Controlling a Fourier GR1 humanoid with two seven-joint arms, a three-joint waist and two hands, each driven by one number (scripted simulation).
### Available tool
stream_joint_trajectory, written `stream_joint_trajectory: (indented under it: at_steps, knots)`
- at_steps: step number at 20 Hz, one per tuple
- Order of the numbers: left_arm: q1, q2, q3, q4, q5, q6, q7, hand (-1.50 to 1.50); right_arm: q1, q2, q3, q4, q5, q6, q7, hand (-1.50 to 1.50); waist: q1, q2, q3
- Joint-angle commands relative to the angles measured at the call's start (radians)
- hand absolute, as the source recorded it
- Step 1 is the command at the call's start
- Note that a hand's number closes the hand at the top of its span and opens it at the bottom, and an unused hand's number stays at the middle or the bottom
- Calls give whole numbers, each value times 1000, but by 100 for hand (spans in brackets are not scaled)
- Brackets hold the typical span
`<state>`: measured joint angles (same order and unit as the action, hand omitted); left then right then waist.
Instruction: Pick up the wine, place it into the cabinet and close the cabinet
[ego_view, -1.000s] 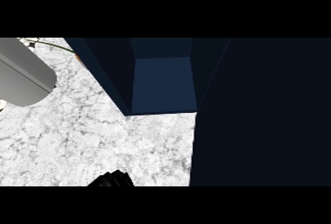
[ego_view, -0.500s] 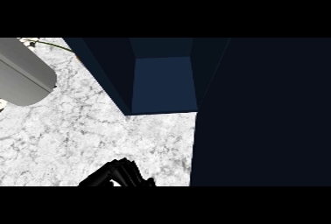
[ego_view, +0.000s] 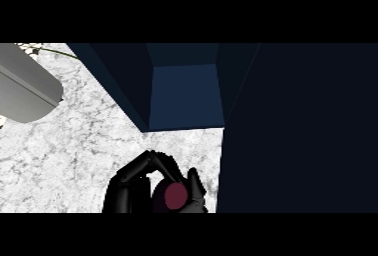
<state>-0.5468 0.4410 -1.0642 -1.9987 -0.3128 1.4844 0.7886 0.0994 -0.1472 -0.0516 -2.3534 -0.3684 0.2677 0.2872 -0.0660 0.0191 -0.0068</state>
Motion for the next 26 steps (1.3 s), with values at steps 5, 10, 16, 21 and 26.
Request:
stream_joint_trajectory:
  at_steps: [5, 10, 16, 21, 26]
  knots:
    - [-111, -19, 27, 174, 121, 4, -29, 150, 1, -5, -15, -36, -34, 1, 20, -150, -2, 3, 1]
    - [-120, -69, -5, 290, 145, 3, -94, 150, 13, -28, -66, -4, -92, 44, -7, -150, -6, 4, 2]
    - [-85, -89, -22, 356, 190, -5, -160, 150, -27, -40, -76, -18, -88, 19, 26, -150, -7, 8, -1]
    - [-83, -121, 10, 404, 234, -34, -221, 150, -18, -28, -78, -17, -91, 12, 27, -150, -7, 8, -1]
    - [-103, -144, 88, 440, 288, -81, -284, 150, -3, -25, -77, -2, -95, 38, 9, -150, -12, 10, -1]
